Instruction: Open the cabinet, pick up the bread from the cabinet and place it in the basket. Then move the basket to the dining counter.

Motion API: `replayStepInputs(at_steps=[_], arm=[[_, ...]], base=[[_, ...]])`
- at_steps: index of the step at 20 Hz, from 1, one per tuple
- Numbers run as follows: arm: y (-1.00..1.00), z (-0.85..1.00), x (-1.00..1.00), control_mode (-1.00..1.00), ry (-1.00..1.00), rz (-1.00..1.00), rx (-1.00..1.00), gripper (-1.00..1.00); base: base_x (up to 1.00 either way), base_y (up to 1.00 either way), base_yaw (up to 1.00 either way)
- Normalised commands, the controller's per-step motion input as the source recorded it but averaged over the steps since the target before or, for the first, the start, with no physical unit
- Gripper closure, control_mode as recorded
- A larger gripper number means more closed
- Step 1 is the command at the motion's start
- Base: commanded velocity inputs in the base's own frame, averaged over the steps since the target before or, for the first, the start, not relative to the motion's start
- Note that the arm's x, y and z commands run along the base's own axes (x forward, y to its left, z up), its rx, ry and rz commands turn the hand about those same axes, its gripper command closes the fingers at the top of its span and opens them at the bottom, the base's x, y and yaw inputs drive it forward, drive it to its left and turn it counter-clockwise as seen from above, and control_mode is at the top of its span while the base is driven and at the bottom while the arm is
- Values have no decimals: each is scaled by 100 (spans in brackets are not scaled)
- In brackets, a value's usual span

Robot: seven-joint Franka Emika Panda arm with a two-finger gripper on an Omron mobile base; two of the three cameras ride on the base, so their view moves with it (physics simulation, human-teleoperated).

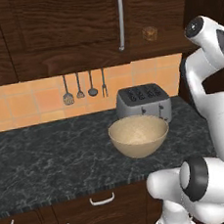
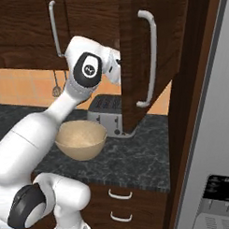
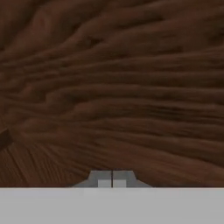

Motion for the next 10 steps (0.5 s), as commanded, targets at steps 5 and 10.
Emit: replayStepInputs(at_steps=[5, 10], arm=[[-100, 0, 4, -100, 0, 4, 20, 100], [-41, 11, -44, -100, -6, 23, 10, 100]], base=[[0, 0, 0], [0, 0, 0]])
